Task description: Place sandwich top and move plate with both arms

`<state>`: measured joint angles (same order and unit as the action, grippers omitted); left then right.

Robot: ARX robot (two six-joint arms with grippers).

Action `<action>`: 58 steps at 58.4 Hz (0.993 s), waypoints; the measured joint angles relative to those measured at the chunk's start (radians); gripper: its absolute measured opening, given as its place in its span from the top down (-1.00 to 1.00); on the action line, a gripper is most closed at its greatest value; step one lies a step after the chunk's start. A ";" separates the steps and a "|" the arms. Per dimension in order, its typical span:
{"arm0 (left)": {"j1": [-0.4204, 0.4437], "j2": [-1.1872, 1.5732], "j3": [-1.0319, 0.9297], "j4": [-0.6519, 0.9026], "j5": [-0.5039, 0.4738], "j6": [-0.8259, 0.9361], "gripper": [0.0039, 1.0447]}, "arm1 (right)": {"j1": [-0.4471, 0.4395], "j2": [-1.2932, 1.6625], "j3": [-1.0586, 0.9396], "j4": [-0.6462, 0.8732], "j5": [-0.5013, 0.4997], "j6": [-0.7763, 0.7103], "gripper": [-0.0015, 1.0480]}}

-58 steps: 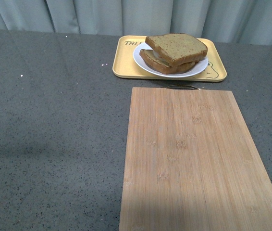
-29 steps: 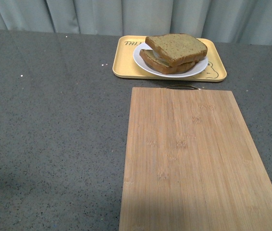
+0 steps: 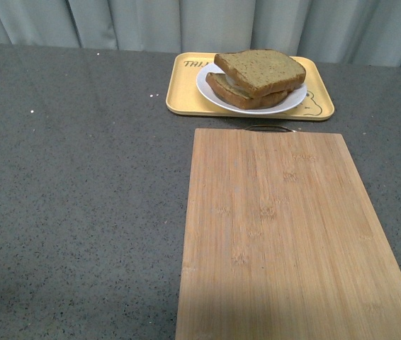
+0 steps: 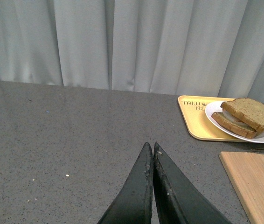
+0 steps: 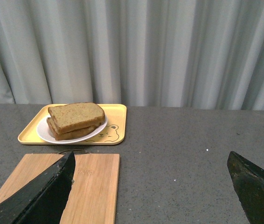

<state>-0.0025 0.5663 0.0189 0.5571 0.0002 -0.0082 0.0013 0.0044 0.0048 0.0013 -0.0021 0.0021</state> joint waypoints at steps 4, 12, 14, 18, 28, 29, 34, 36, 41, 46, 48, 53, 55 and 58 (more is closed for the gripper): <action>0.000 -0.037 0.000 -0.034 0.000 0.000 0.93 | 0.000 0.000 0.000 0.000 0.000 0.000 -0.82; 0.000 -0.113 0.000 -0.105 0.000 0.000 0.93 | 0.000 0.000 0.000 0.000 0.000 0.000 -0.82; 0.000 -0.128 0.000 -0.118 0.000 0.000 0.93 | 0.000 0.000 0.000 0.000 0.000 0.000 -0.82; 0.000 -0.155 0.000 -0.144 0.000 0.000 0.93 | 0.000 0.000 0.000 0.000 0.000 0.000 -0.82; 0.000 -0.243 0.000 -0.230 0.000 0.000 0.93 | 0.000 0.000 0.000 0.000 0.000 0.000 -0.82; 0.000 -0.251 0.000 -0.238 0.000 0.000 0.93 | 0.000 0.000 0.000 0.000 0.000 0.000 -0.82; 0.000 -0.278 0.000 -0.265 0.000 0.000 0.93 | 0.000 0.000 0.000 0.000 0.000 0.000 -0.82; 0.000 -0.290 0.000 -0.277 0.000 0.000 0.93 | 0.000 0.000 0.000 0.000 0.000 0.000 -0.82; 0.000 -0.322 0.000 -0.309 0.000 0.000 0.93 | 0.000 0.000 0.000 0.000 0.000 0.000 -0.82; 0.000 -0.345 0.000 -0.332 0.000 0.000 0.93 | 0.000 0.000 0.000 0.000 0.000 0.000 -0.82; 0.000 -0.356 0.000 -0.343 0.000 0.000 0.93 | 0.000 0.000 0.000 0.000 0.000 0.000 -0.82; 0.000 -0.375 0.000 -0.363 0.000 0.000 0.93 | 0.000 0.000 0.000 0.000 0.000 0.000 -0.82; 0.000 -0.382 0.000 -0.369 0.000 0.000 0.93 | 0.000 0.000 0.000 0.000 0.000 0.000 -0.82; 0.000 -0.391 0.000 -0.378 0.000 0.000 0.93 | 0.000 0.000 0.000 0.000 0.000 0.000 -0.82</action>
<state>-0.0025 0.1749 0.0185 0.1787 0.0002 -0.0082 0.0013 0.0044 0.0044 0.0013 -0.0021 0.0021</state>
